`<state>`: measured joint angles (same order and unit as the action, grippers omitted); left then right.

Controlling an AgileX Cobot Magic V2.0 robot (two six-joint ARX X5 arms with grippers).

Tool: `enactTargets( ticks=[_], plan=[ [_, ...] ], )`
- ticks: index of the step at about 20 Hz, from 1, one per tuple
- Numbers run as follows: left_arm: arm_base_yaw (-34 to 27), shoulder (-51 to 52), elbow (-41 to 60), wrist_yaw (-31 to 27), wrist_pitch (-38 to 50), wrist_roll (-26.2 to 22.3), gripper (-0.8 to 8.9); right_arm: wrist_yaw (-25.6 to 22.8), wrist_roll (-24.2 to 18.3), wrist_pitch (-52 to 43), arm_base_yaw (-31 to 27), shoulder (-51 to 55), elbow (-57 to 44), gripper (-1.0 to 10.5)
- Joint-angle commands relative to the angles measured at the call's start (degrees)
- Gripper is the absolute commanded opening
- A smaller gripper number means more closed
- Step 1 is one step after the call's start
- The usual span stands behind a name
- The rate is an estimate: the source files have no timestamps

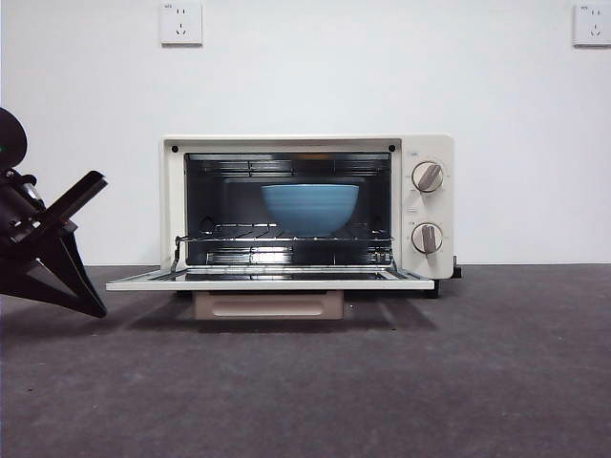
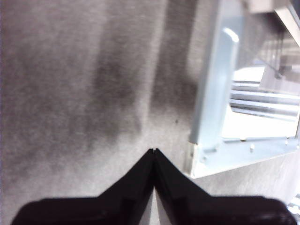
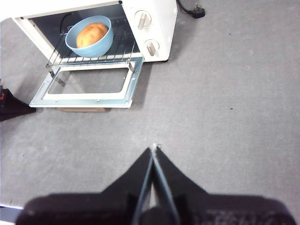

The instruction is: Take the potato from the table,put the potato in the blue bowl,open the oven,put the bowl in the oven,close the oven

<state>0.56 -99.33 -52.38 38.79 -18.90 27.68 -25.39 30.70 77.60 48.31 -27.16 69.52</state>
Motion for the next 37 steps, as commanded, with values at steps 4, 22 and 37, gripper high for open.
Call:
enactTargets(
  ticks=[4,22,37],
  plan=[
    [0.9,-0.85,0.52,1.25,2.84,5.42,-0.07,-0.2,0.63,1.31,0.07,0.02,-0.48,-0.1],
    [1.07,-0.85,-1.95,7.8,5.03,7.32,-0.07,-0.15,2.27,1.31,0.07,0.02,-0.48,-0.1],
    [1.09,-0.85,-19.12,8.55,2.23,8.74,-0.06,-0.17,3.85,1.31,0.07,0.02,-0.48,-0.1]
  ],
)
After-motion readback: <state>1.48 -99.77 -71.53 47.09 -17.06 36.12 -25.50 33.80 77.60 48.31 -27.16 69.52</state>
